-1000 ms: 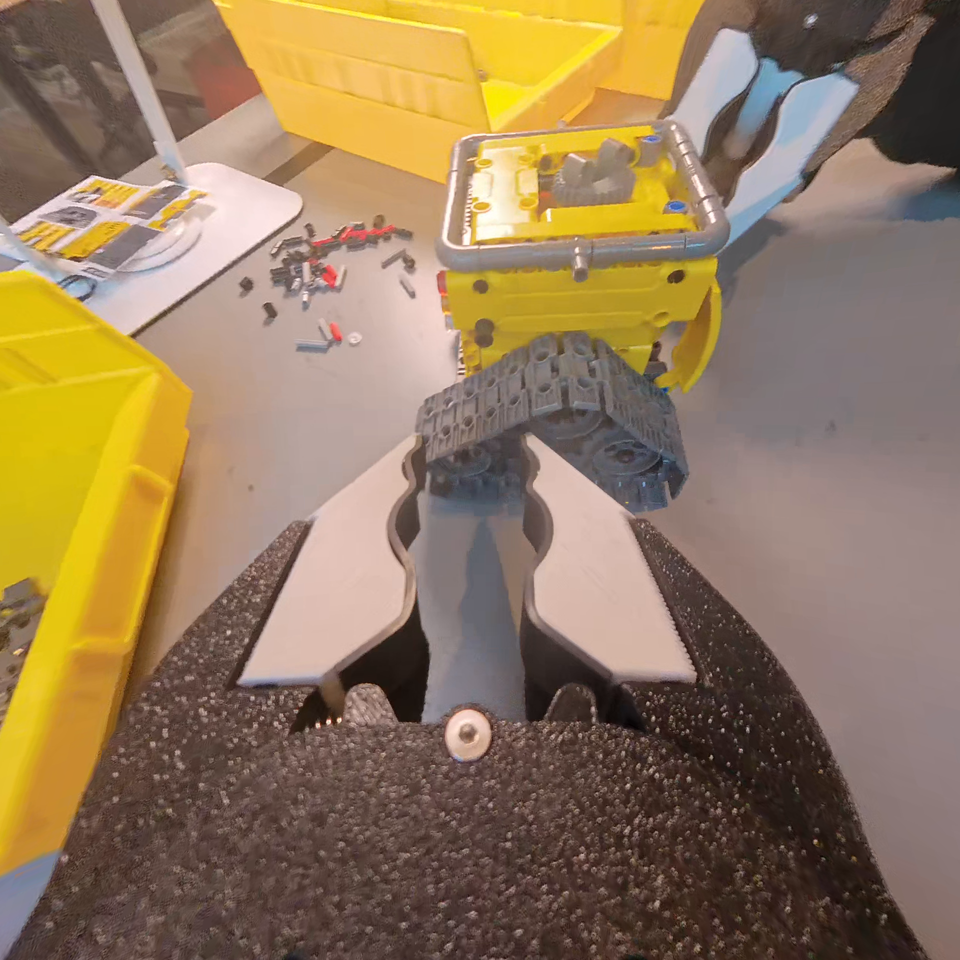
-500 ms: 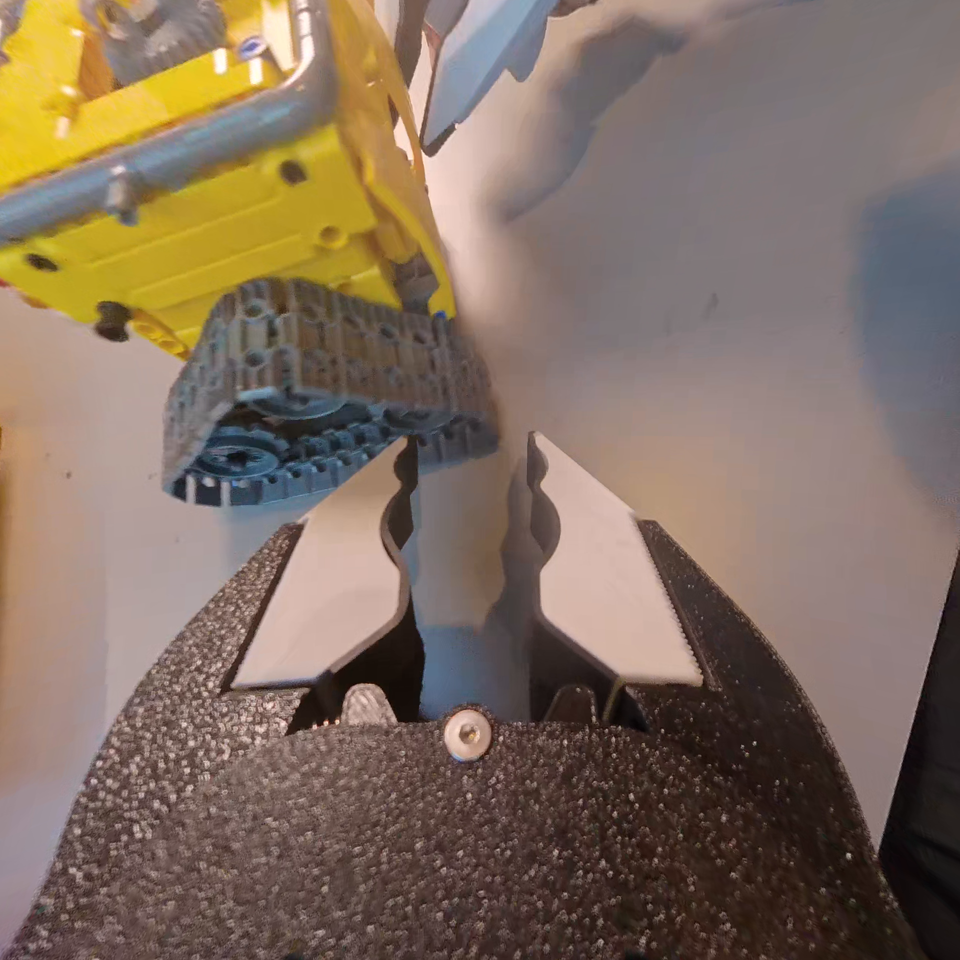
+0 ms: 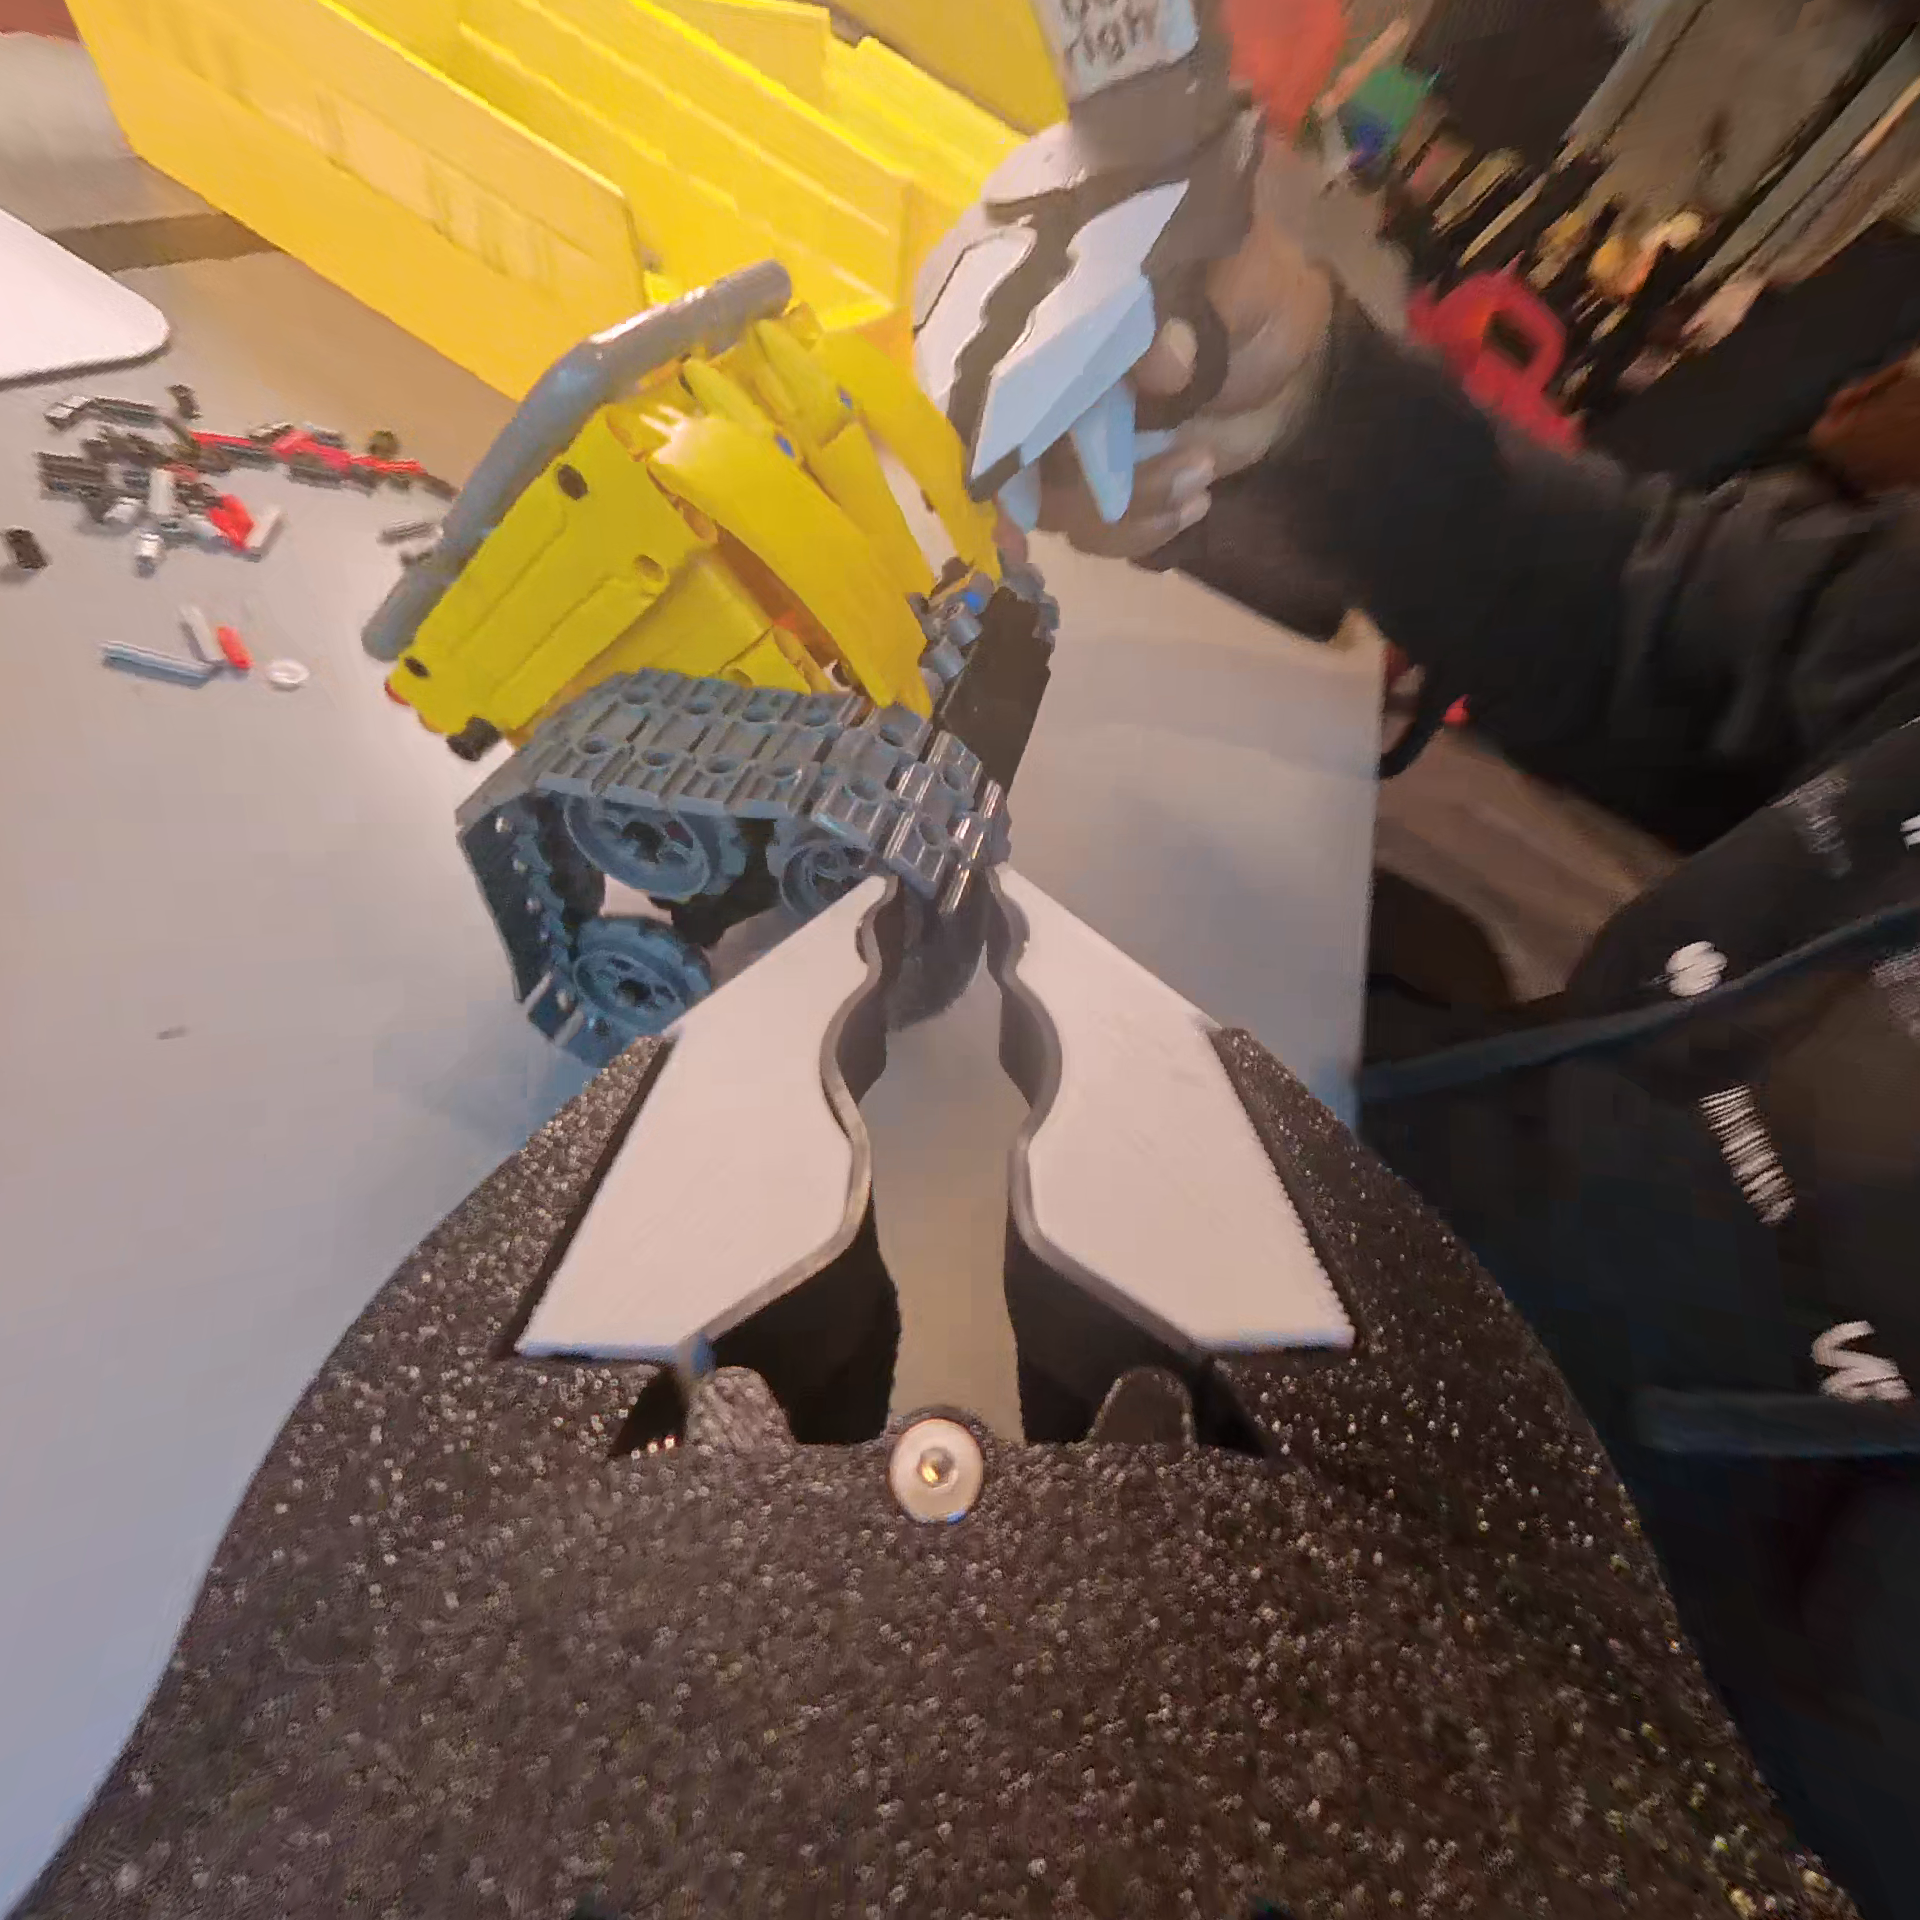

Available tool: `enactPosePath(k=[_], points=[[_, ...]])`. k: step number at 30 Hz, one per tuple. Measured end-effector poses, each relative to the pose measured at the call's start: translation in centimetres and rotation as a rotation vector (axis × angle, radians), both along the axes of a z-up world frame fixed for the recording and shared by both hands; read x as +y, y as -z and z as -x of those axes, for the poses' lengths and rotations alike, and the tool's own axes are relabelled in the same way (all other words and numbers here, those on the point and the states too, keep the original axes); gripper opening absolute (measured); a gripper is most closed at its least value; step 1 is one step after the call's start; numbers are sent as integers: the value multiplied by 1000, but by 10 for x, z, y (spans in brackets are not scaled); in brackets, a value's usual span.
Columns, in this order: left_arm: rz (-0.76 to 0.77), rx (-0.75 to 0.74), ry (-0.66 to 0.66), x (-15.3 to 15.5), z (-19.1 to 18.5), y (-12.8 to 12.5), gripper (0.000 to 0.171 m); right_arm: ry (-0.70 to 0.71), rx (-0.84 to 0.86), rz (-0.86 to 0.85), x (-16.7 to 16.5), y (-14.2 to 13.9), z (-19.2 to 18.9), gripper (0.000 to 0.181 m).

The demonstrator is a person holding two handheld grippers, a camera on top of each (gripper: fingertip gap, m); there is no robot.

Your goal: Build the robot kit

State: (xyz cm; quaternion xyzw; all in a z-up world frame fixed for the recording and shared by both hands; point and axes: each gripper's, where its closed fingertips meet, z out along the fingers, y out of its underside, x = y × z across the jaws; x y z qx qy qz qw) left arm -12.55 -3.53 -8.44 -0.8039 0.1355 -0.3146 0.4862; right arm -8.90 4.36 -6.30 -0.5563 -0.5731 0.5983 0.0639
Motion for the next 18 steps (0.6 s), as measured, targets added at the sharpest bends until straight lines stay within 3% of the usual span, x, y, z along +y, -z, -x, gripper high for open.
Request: enactPosePath(k=[6, 18], points=[[69, -234, 24, 23, 11, -15, 14, 60, -38, 76, 25, 3, 7, 9], [64, -355, 62, 37, 22, -18, 17, 86, -67, 146, 47, 14, 20, 11]])
